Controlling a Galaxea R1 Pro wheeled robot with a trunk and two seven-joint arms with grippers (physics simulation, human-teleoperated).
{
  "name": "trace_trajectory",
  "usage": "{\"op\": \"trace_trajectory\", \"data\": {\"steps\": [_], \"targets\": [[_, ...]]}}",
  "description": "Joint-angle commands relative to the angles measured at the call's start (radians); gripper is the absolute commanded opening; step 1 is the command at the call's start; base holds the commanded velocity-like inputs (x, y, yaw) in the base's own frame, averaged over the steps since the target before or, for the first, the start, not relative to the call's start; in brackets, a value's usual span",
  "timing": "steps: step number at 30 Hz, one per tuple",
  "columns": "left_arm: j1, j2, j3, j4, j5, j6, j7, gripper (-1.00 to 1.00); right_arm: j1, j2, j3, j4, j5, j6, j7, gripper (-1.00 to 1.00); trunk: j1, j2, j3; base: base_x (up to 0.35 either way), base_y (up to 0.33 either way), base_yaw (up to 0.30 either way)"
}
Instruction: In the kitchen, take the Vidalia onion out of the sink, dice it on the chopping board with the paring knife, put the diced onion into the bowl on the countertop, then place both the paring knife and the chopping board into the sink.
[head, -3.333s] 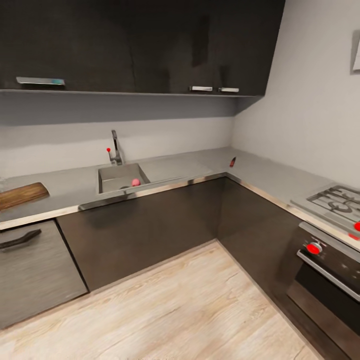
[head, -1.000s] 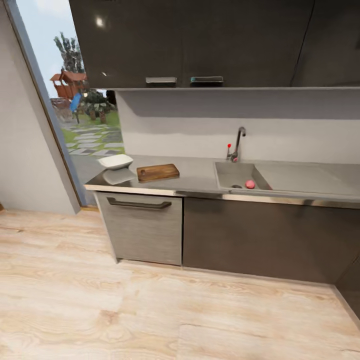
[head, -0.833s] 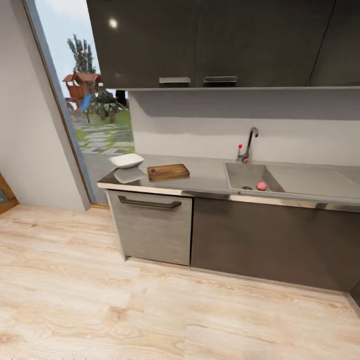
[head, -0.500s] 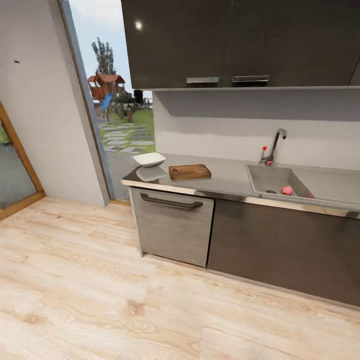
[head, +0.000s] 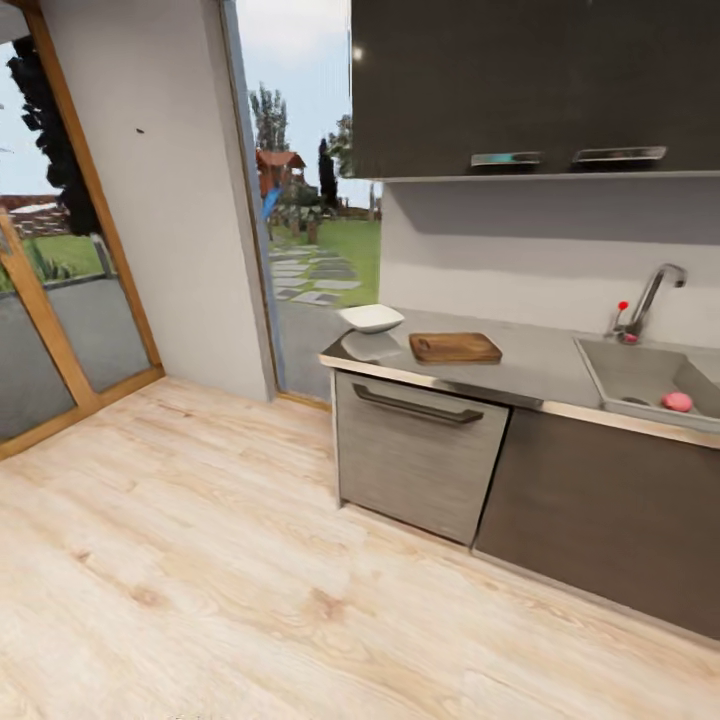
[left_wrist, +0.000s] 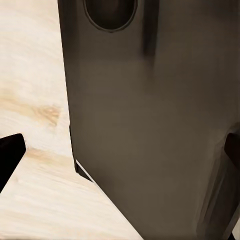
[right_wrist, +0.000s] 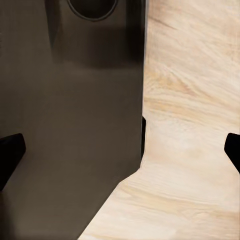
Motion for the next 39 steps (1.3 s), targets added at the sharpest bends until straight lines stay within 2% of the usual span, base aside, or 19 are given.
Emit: {"op": "trace_trajectory", "data": {"steps": [1,21,39], "targets": [[0.0,0.0,0.0,-0.001,0.001,-0.001,0.0,1.0,0.001,0.0,0.0,0.0,-0.001,-0.004,0.0,1.0,0.0,0.0,-0.001,0.07,0.302,0.286],[0.0,0.001,0.0,-0.001,0.001,-0.002,0.0,1.0,0.0,0.001,0.001,0.0,-0.001,-0.004,0.002,1.0,0.0,0.0,-0.001,0.184,0.29,0.27],[0.0,0.001,0.0,-0.001,0.001,-0.002,0.0,1.0,0.0,0.001,0.001,0.0,-0.001,-0.004,0.003,1.0,0.0,0.0,-0.001,0.273,0.257,0.118]]}}
